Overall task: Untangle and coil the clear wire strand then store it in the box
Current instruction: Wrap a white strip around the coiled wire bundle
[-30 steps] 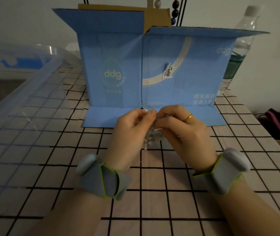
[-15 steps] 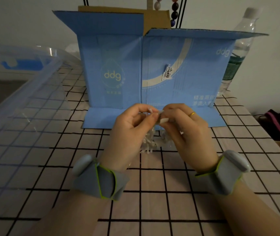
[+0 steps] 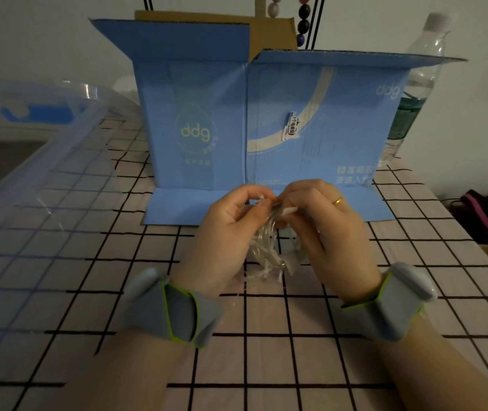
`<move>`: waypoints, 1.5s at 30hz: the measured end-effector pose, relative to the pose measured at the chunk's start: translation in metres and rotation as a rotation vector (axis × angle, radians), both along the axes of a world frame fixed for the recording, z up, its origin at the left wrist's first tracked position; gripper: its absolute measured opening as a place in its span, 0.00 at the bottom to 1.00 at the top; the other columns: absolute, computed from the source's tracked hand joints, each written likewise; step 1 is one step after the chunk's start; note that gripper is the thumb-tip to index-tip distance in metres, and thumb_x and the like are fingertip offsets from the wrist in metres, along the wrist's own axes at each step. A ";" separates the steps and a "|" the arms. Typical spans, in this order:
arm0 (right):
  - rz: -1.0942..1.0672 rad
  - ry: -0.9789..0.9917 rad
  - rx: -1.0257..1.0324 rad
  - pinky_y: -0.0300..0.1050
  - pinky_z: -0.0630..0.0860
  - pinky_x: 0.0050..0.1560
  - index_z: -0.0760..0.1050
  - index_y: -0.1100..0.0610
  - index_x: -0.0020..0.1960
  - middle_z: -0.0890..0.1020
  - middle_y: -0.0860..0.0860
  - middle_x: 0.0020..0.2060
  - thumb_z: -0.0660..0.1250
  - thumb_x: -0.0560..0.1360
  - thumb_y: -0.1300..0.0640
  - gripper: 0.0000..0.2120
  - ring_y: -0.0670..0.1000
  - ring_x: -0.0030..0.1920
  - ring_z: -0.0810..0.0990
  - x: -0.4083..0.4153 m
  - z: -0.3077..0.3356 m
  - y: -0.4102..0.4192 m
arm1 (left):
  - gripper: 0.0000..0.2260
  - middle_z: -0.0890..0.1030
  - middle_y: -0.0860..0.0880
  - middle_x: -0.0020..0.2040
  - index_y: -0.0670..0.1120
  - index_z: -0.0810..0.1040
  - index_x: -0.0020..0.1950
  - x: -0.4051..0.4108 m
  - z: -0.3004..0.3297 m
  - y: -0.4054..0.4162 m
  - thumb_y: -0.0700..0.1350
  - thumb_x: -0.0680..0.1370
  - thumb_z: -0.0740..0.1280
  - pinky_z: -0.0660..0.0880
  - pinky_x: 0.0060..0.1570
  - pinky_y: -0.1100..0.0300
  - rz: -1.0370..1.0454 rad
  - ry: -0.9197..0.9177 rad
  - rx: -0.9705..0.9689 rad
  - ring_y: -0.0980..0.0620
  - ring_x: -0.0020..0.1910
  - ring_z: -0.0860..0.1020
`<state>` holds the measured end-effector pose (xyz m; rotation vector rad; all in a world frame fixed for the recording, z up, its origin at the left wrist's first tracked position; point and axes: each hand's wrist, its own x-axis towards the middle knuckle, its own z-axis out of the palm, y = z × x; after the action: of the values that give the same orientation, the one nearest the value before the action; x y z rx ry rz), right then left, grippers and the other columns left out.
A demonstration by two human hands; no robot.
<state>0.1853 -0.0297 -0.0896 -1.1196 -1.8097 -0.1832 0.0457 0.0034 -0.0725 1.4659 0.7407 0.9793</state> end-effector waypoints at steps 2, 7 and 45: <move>-0.003 0.008 0.002 0.46 0.73 0.46 0.71 0.58 0.46 0.78 0.55 0.43 0.60 0.76 0.62 0.02 0.51 0.46 0.74 0.000 0.002 -0.001 | 0.07 0.83 0.54 0.34 0.48 0.77 0.44 0.001 0.000 -0.002 0.41 0.78 0.60 0.75 0.37 0.69 -0.005 -0.011 -0.045 0.58 0.37 0.82; -0.098 -0.065 0.050 0.53 0.72 0.43 0.75 0.59 0.42 0.80 0.51 0.40 0.59 0.77 0.59 0.09 0.52 0.46 0.73 0.002 0.004 -0.003 | 0.06 0.81 0.52 0.31 0.50 0.77 0.42 0.005 -0.002 -0.006 0.46 0.77 0.62 0.77 0.39 0.62 0.008 -0.047 -0.158 0.56 0.34 0.80; 0.077 0.765 -0.601 0.38 0.74 0.35 0.77 0.59 0.37 0.79 0.47 0.29 0.69 0.70 0.65 0.04 0.45 0.33 0.76 0.000 0.015 -0.009 | 0.05 0.79 0.48 0.38 0.53 0.67 0.45 -0.005 -0.010 0.002 0.50 0.72 0.63 0.71 0.37 0.58 0.015 0.378 0.501 0.53 0.36 0.76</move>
<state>0.1853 -0.0382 -0.0749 -1.2796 -1.2149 0.7862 0.0409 0.0057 -0.0823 2.1242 0.8094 0.9502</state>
